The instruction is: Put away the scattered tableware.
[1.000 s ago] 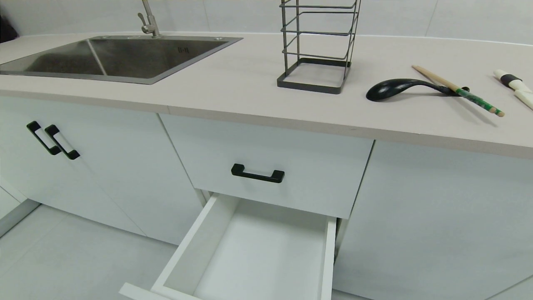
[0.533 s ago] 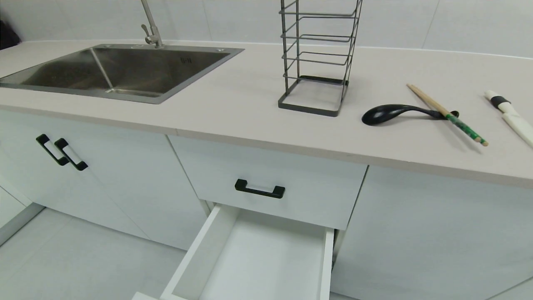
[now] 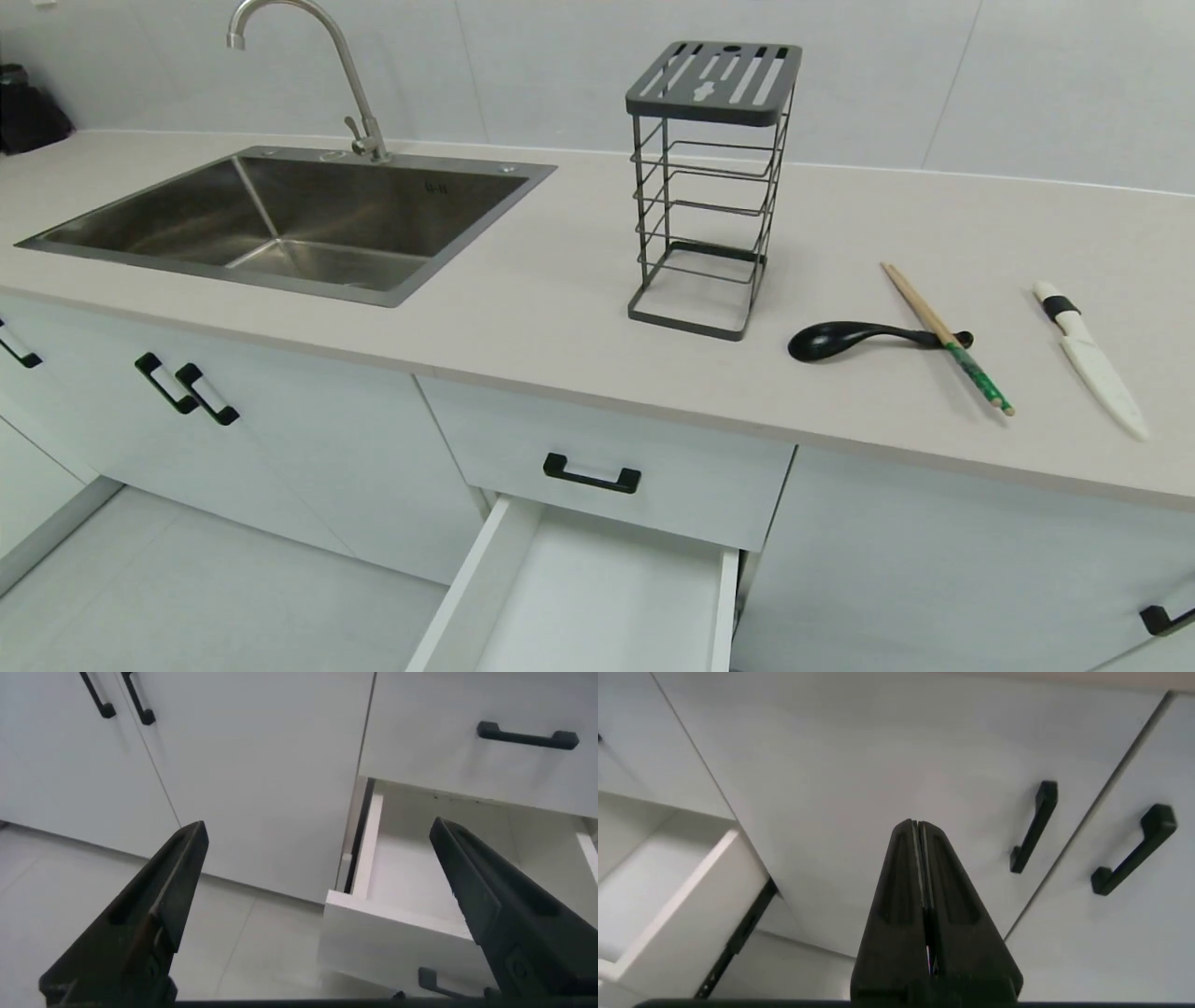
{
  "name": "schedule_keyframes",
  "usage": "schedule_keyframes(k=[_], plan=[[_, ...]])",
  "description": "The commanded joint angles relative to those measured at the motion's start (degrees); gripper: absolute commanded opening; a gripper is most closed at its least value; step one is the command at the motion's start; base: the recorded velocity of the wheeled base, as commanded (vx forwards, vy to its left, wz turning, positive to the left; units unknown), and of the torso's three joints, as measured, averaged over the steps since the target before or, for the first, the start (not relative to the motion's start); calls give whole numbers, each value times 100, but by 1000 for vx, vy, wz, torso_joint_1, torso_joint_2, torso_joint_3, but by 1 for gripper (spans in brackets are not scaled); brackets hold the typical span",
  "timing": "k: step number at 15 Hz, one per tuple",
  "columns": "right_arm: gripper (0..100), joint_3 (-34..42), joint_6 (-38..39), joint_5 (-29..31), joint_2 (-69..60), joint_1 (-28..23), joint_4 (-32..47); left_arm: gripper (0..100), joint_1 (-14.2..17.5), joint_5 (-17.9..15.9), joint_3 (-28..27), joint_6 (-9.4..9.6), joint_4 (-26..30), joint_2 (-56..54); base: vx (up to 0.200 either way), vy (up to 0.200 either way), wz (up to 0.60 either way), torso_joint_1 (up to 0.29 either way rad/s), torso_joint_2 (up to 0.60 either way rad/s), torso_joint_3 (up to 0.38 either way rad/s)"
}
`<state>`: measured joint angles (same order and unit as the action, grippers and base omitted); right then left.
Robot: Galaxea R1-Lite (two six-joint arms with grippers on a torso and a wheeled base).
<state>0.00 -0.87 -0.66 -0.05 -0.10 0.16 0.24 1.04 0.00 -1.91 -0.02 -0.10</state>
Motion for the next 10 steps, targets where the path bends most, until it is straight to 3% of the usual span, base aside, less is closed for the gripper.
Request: schedule_keyframes(k=[1, 10], plan=[[0, 0, -1, -13, 5, 1, 2, 100, 2, 2, 0, -2, -6, 10, 0, 0, 0, 198, -476, -271], [0, 0, -1, -13, 5, 10, 2, 100, 2, 2, 0, -11, -6, 10, 0, 0, 0, 220, -505, -282]])
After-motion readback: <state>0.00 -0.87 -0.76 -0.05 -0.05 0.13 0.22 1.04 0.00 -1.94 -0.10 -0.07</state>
